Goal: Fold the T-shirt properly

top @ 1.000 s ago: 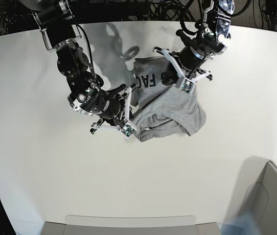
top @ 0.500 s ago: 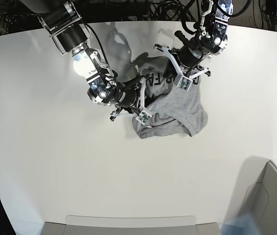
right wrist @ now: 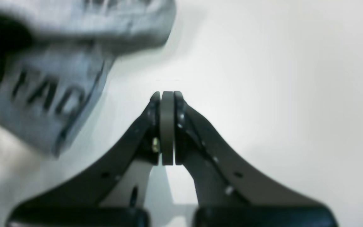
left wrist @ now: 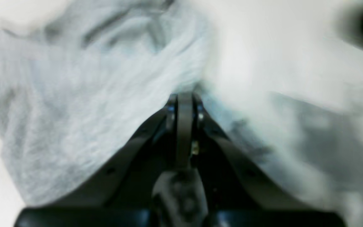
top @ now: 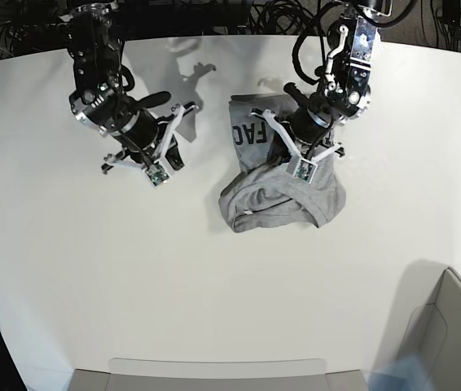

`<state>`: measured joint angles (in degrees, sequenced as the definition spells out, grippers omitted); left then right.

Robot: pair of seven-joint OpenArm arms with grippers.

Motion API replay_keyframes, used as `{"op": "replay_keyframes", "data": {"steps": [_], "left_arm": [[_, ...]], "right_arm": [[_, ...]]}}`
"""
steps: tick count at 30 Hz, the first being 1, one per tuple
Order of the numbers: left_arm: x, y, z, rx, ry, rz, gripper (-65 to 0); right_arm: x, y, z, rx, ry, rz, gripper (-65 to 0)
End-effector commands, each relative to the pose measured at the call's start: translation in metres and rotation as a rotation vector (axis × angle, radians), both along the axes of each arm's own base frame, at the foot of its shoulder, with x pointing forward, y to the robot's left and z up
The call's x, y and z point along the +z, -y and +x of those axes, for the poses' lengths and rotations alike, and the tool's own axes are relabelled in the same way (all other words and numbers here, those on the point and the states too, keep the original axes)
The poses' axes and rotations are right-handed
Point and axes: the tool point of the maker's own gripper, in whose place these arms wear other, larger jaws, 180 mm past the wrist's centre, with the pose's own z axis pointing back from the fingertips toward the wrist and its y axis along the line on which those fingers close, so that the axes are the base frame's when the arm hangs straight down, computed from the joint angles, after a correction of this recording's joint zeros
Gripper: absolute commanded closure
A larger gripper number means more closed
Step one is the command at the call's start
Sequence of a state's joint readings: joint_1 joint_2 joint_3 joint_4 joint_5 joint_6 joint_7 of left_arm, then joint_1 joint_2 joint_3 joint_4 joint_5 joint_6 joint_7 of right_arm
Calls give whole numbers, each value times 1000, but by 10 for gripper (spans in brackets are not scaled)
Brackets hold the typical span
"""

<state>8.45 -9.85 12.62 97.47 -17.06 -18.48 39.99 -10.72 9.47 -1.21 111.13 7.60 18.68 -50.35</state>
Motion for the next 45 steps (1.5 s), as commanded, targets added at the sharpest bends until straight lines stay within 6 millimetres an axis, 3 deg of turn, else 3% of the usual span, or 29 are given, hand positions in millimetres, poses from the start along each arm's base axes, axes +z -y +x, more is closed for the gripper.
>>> {"op": "replay_keyframes", "data": {"steps": [1, 5, 10, 14, 18, 24, 29, 31, 34, 36, 38, 40, 45], "left_arm": [[2, -3, 6, 19, 12, -14, 0], [-29, -53, 12, 192, -79, 32, 0], [-53, -135, 6, 326, -141, 137, 0], [-51, -187, 27, 388, -136, 204, 0], [-43, -215, 35, 403, -104, 254, 0], [-16, -211, 47, 373, -24, 267, 0], [-16, -189, 40, 223, -15, 252, 0], [12, -188, 48, 213, 65, 254, 0], [65, -192, 40, 236, 208, 274, 0], [103, -180, 36, 237, 317, 266, 0], [126, -171, 24, 259, 383, 244, 0], [125, -167, 9, 287, 375, 223, 0], [82, -171, -41, 345, 215, 208, 0]], "right_arm": [[13, 2, 2, 5, 47, 5, 0], [2, 16, -24, 5, 2, -33, 0], [-3, 24, -36, -20, -24, -35, 0], [-4, 24, -37, -20, -27, -37, 0], [-3, 24, -36, -20, -24, -35, 0], [3, 21, -35, -15, -5, -30, 0], [4, 24, -34, -16, -1, -36, 0], [5, 24, -35, -15, 0, -37, 0], [7, 23, -35, -13, 7, -34, 0], [12, 21, -32, -13, 42, -8, 0], [18, 25, -33, -36, 93, 38, 0], [27, 23, -36, -44, 158, 101, 0], [31, 25, -72, -77, 220, 224, 0]]}}
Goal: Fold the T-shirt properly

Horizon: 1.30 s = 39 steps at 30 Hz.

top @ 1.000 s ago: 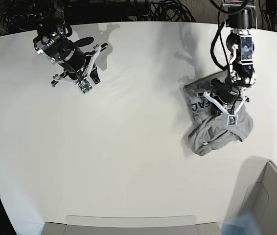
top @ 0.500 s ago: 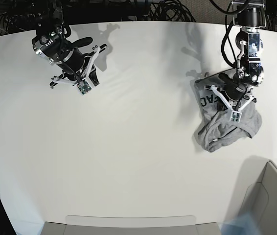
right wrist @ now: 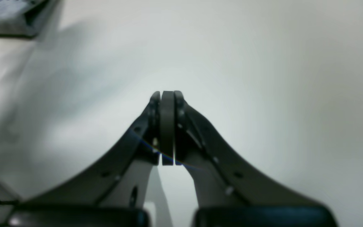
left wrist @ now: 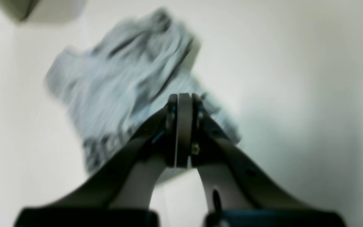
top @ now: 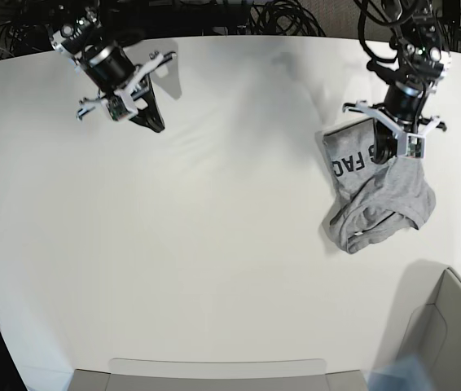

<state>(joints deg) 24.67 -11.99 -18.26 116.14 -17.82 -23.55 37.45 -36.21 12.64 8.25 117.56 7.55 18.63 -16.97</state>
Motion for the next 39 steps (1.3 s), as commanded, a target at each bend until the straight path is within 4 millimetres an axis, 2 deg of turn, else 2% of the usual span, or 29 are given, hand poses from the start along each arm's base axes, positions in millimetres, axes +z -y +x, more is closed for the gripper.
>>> {"op": "replay_keyframes", "data": {"steps": [1, 6, 12, 15, 18, 21, 23, 25, 28, 32, 35, 38, 39], "left_arm": [[2, -4, -9, 9, 0, 10, 0], [-31, -20, -73, 57, -176, 32, 0], [-59, -21, -158, 51, -411, 42, 0], [-67, -19, -201, 56, -524, 38, 0], [-72, -18, -230, 71, -602, 29, 0], [-84, -17, -251, 85, -669, 12, 0], [-100, -23, -270, 117, -728, -5, 0], [-124, -25, -287, 152, -789, -40, 0], [-161, -24, -295, 190, -850, -93, 0], [-199, -26, -309, 256, -926, -150, 0], [-229, -23, -319, 301, -989, -196, 0], [-266, -7, -322, 253, -1067, -187, 0], [-277, -2, -321, 238, -1076, -184, 0]], "right_arm": [[6, 0, -8, 0, 18, 23, 0], [-16, 23, -72, -35, -120, 3, 0], [-39, 35, -153, -4, -355, -48, 0], [-44, 41, -183, 34, -439, -73, 0], [-57, 50, -205, 43, -516, -96, 0], [-87, 60, -239, 57, -637, -115, 0], [-116, 65, -261, 89, -728, -133, 0], [-157, 76, -277, 90, -821, -161, 0], [-204, 90, -300, 98, -938, -200, 0], [-239, 96, -311, 151, -1004, -230, 0], [-265, 104, -307, 150, -1033, -254, 0], [-291, 120, -293, 101, -1052, -284, 0], [-299, 119, -286, 84, -1052, -280, 0]]}}
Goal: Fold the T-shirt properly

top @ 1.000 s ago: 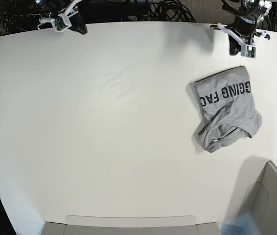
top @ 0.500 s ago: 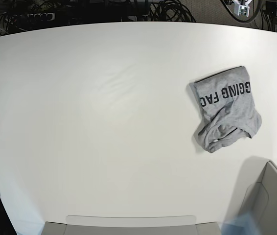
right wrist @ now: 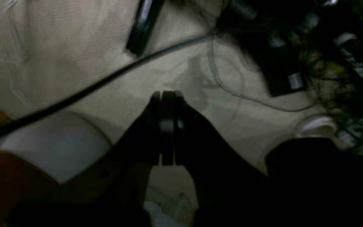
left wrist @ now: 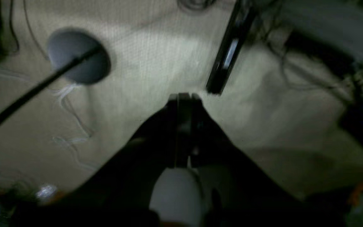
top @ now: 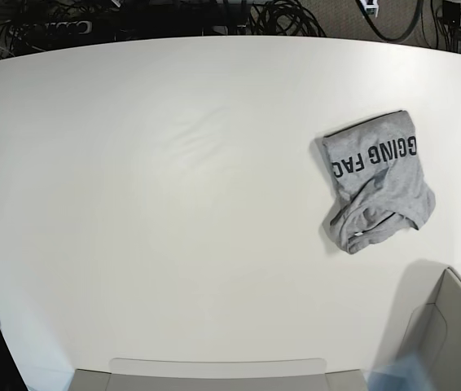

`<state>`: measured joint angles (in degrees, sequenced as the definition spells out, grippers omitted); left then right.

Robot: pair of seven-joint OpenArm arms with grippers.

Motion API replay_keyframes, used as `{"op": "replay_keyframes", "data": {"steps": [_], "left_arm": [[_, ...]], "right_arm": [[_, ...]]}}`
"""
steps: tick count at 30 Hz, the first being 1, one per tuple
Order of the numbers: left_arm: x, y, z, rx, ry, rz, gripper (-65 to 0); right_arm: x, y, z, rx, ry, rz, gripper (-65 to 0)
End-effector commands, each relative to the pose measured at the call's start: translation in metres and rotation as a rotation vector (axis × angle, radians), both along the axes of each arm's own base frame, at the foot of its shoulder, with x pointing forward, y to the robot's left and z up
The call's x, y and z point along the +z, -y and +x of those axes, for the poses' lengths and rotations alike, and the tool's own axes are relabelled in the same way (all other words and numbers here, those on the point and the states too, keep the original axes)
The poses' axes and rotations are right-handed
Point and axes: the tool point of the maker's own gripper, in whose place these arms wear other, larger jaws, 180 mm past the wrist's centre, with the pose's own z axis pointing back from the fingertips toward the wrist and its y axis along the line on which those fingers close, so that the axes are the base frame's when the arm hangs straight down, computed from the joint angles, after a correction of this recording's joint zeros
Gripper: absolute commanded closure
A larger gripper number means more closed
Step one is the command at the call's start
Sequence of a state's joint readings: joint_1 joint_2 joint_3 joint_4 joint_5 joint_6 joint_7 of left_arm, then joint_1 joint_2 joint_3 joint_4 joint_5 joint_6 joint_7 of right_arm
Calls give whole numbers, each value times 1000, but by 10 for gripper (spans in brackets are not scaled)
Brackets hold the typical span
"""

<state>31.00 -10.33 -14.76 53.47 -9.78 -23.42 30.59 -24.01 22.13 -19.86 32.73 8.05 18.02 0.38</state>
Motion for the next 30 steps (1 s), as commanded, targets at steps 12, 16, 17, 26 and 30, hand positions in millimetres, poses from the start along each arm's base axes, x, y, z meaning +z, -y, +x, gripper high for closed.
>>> {"op": "replay_keyframes", "data": {"steps": [12, 16, 17, 26, 30], "left_arm": [[-39, 11, 9, 30, -11, -18, 0], [-42, 8, 15, 51, 30, -5, 0], [-42, 8, 16, 56, 45, -1, 0], [-47, 13, 21, 73, 88, 0, 0], [-47, 14, 20, 74, 86, -2, 0]], "right_arm": [[-19, 24, 69, -79, 121, -46, 0], [-18, 23, 67, -56, 138, -33, 0], [-18, 21, 61, -24, 127, -31, 0], [-18, -8, 36, 171, 137, 53, 0], [-17, -9, 36, 177, 143, 60, 0]]}}
